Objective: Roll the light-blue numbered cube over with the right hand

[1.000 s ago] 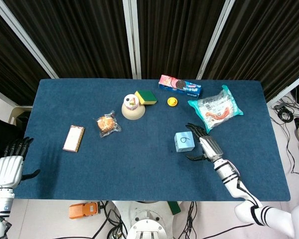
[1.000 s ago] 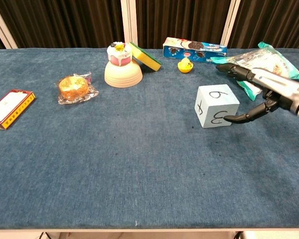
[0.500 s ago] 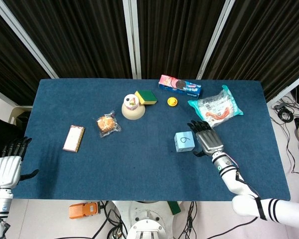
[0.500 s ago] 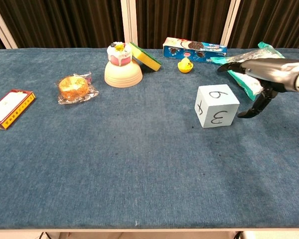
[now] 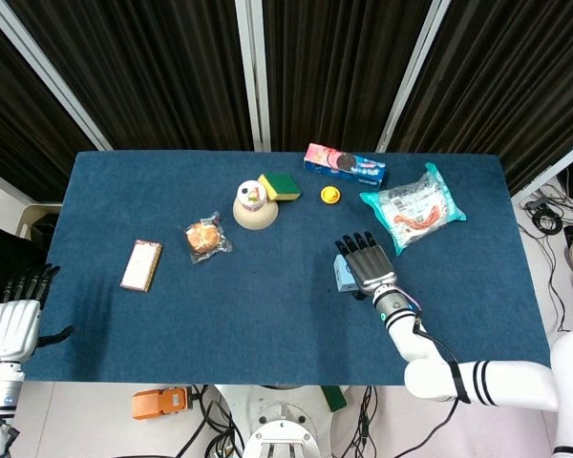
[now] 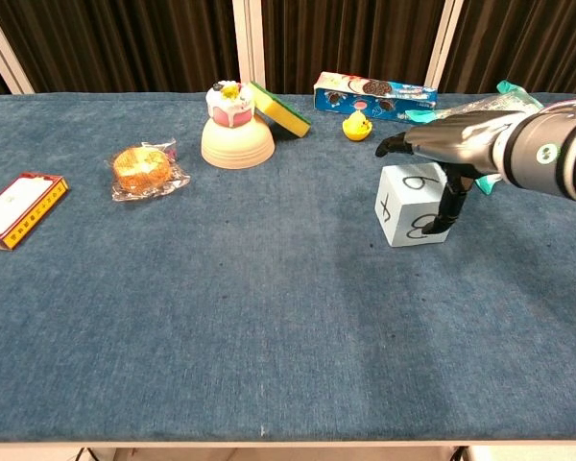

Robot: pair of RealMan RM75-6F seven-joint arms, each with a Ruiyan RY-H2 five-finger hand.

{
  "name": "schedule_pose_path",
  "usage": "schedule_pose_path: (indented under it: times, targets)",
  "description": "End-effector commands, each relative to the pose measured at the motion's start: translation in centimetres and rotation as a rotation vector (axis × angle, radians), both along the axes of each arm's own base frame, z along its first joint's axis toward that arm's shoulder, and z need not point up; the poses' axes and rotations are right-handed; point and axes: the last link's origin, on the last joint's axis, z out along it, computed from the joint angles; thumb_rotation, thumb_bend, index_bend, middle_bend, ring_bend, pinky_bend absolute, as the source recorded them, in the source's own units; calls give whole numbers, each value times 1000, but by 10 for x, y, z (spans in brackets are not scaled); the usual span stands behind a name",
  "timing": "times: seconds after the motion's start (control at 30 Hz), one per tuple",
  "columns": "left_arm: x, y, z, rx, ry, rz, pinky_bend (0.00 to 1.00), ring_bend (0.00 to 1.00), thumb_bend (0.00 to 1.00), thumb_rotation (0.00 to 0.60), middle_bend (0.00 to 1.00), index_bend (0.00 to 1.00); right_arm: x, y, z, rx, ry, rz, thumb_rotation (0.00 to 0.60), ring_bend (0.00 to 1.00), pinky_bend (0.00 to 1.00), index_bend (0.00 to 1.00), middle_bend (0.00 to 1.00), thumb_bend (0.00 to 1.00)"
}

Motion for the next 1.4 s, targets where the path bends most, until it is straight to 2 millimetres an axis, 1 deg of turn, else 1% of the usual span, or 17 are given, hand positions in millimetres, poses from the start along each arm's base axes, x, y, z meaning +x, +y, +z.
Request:
schedule_pose_path:
  times: [0.03,0.13,0.17,0.2,0.27,0.3,0.37,0.43,0.6,0.77,0.93,1.03,1.2,1.4]
  targets:
    - [-1,0,0,-1,0,2,0,0,21,600,70,82,2,-2,-5,-5,26,2,600,3,28,169,137,319]
    - [-1,-1,0,-1,-1,5,0,0,21,600,70,82,5,-5,-9,-17,34,8,600,47,44,285,202,323]
    - [-2,-1,0,-1,-1,7,0,0,21,600,70,82,5,-6,-11,-26,29,13,600,86,53,353,244,337]
    - [-2,-2,0,-1,0,8,0,0,21,600,70,82,6,-7,-12,-31,19,16,600,100,56,372,258,344]
    - [-3,-3,0,1,0,12,0,0,21,600,70,82,6,-7,-12,-39,-13,18,600,175,80,477,332,391]
    - [-4,-3,1,1,0,14,0,0,21,600,70,82,6,-7,-12,-44,-33,19,600,199,88,512,357,405]
    - [-5,-4,1,2,1,18,0,0,21,600,70,82,4,-7,-9,-52,-86,15,600,232,94,561,393,410]
    - [-6,-4,1,1,1,21,0,0,21,600,70,82,2,-5,-5,-60,-156,1,600,246,94,583,410,410]
    - [-6,-4,1,0,-1,21,0,0,21,600,70,82,-8,1,7,-101,-398,-32,600,271,104,619,438,410]
    - [-3,-1,-1,-3,-3,11,0,0,21,600,70,82,-26,7,8,-140,-628,-81,600,273,109,619,441,410]
    - [0,1,-3,-9,-8,0,0,0,21,600,70,82,-48,13,-3,-153,-859,-153,600,262,73,604,440,410]
    - [1,2,-4,-13,-6,-4,0,0,21,600,70,82,-59,13,-12,-149,-946,-171,600,251,56,593,440,410]
    - [2,3,-4,-14,-8,-5,0,0,21,600,70,82,-73,13,-27,-149,-1057,-202,600,235,37,573,440,410]
    - [3,3,-4,-18,-8,-4,0,0,21,600,70,82,-83,12,-43,-134,-1133,-223,600,217,16,546,440,410]
